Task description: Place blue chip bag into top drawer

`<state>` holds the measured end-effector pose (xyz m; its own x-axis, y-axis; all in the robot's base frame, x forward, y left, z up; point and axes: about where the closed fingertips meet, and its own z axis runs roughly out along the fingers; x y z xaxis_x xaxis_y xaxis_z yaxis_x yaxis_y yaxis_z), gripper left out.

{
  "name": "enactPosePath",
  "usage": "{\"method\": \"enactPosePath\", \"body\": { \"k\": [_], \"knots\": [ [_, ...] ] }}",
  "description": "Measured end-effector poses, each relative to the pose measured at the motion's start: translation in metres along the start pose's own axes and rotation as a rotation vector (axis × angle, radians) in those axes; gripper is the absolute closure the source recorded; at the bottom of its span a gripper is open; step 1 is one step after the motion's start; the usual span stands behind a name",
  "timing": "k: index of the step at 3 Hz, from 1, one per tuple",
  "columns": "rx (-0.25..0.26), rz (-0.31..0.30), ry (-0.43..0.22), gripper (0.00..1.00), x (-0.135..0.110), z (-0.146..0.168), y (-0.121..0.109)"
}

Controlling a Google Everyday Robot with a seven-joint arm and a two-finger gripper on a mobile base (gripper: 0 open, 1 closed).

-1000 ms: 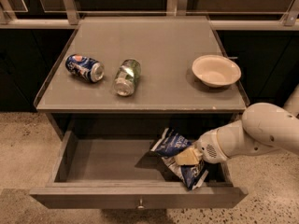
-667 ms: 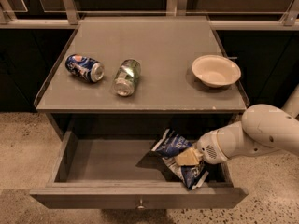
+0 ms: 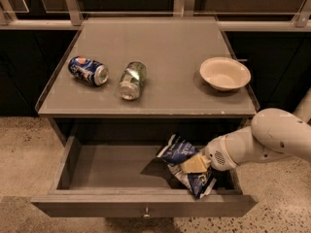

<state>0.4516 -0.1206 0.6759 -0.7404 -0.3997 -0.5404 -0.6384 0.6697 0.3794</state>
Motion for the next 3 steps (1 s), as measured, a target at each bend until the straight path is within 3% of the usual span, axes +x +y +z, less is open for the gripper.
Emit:
{"method": "enactPosePath", "body": {
  "k": [1, 2, 3],
  "knots": [
    [0.0, 0.0, 0.0, 0.14, 0.0, 0.0, 0.0],
    [0.0, 0.0, 0.0, 0.0, 0.0, 0.0, 0.0],
    [0.0, 0.0, 0.0, 0.0, 0.0, 0.0, 0.0]
  ]
}}
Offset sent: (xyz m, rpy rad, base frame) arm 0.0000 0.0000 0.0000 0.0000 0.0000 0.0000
